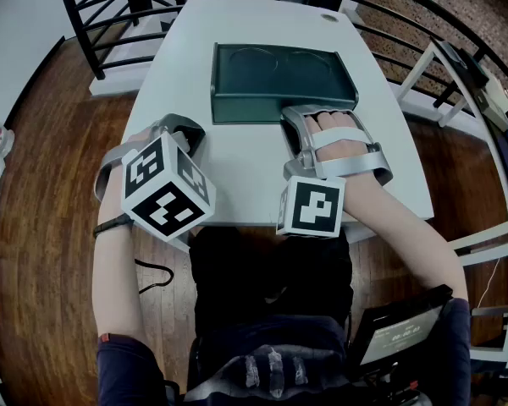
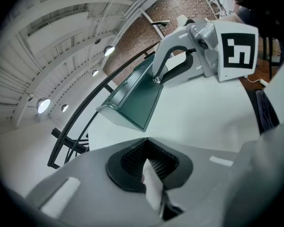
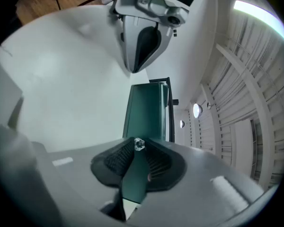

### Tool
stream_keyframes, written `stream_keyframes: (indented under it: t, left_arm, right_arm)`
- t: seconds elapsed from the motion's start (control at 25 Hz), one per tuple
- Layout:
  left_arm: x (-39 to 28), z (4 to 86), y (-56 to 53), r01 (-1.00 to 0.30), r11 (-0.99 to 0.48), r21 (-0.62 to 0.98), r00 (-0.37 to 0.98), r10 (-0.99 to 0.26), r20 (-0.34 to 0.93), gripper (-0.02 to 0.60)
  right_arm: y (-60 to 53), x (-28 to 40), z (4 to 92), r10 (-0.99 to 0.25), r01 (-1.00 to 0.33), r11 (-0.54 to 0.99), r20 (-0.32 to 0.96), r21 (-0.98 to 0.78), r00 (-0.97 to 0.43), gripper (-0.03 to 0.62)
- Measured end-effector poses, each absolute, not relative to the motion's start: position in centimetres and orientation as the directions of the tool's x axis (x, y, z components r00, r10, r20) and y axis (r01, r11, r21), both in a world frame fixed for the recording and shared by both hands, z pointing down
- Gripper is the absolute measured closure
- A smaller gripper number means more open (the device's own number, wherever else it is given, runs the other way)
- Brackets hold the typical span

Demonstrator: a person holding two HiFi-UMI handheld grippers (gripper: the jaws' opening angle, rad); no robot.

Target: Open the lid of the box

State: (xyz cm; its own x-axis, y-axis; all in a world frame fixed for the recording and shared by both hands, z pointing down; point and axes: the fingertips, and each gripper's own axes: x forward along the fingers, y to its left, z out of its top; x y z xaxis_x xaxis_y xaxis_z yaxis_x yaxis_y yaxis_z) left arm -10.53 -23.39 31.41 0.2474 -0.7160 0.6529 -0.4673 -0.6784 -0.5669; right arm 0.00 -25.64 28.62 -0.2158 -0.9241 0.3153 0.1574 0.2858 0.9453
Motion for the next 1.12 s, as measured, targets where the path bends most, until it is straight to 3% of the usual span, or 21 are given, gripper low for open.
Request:
stream_keyframes:
  t: [0.56, 1.12]
  left_arm:
    - [-10.8, 31.3, -23.6, -0.465, -0.673, -0.575, 0.239, -0.721, 0.650, 0.566]
    - [-12.2, 31.1, -24.3, -0.583, -0.674, -0.454, 0.257, -0.683, 0.683, 0.566]
  right_arm:
    - [-25.4, -0.1, 28.4, -0.922, 0.130, 0.304, 0.325, 0.944, -0.209, 0.526]
    - [-20.2, 0.8, 28.0, -0.909, 0.162, 0.327, 0.357, 0.931, -0.216, 0.526]
